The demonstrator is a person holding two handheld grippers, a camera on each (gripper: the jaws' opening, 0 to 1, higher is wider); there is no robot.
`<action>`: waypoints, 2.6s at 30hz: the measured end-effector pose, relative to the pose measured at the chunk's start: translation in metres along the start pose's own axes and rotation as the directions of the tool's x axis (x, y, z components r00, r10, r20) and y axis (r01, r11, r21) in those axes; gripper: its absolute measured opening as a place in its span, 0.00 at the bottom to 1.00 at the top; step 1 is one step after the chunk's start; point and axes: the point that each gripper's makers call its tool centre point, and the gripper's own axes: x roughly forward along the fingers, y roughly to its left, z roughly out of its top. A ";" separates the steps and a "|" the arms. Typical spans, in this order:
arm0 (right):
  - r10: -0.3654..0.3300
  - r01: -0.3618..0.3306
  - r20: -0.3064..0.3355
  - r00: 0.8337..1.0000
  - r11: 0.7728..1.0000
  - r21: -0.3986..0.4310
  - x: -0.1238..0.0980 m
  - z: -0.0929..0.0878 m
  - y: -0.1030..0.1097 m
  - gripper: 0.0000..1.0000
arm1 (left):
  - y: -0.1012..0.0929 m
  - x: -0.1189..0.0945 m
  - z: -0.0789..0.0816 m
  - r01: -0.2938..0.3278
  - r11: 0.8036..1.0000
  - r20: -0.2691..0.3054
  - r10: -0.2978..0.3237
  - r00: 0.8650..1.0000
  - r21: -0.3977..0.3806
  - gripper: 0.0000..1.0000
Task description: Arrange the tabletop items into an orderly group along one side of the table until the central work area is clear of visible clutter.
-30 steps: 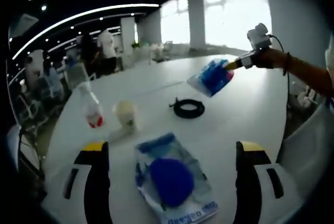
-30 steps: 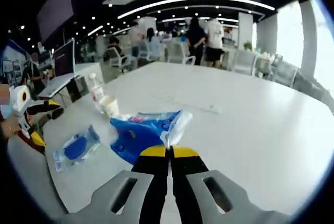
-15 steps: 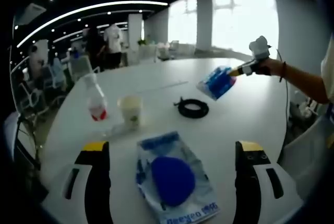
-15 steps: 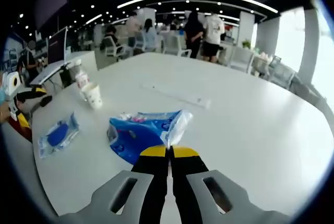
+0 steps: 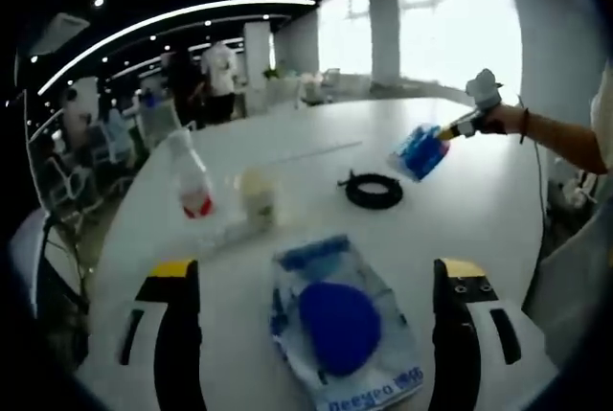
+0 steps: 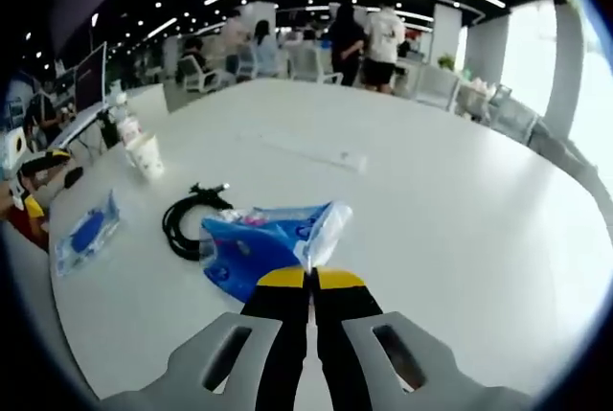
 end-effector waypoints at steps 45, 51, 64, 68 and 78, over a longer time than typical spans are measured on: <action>-0.149 0.161 -0.091 0.985 0.976 0.144 0.030 -0.048 -0.032 0.23 | -0.003 0.001 -0.007 0.035 0.999 -0.029 -0.035 0.999 0.015 0.99; -0.144 0.152 -0.060 0.988 0.971 0.186 0.021 -0.032 -0.025 0.38 | -0.003 -0.001 -0.004 0.037 0.999 -0.020 -0.036 0.999 0.011 0.99; -0.007 0.003 0.013 1.000 0.961 0.277 0.020 0.011 0.028 0.82 | -0.013 0.001 0.000 0.069 0.998 -0.017 -0.069 0.997 0.003 0.99; 0.016 -0.020 0.018 1.000 0.963 0.270 0.023 0.018 0.041 0.93 | -0.016 0.001 0.001 0.077 0.997 -0.019 -0.077 0.997 0.005 1.00; 0.077 -0.078 0.016 0.997 0.971 0.226 0.034 0.033 0.085 0.99 | -0.020 0.000 0.004 0.094 0.995 -0.013 -0.093 0.996 0.022 1.00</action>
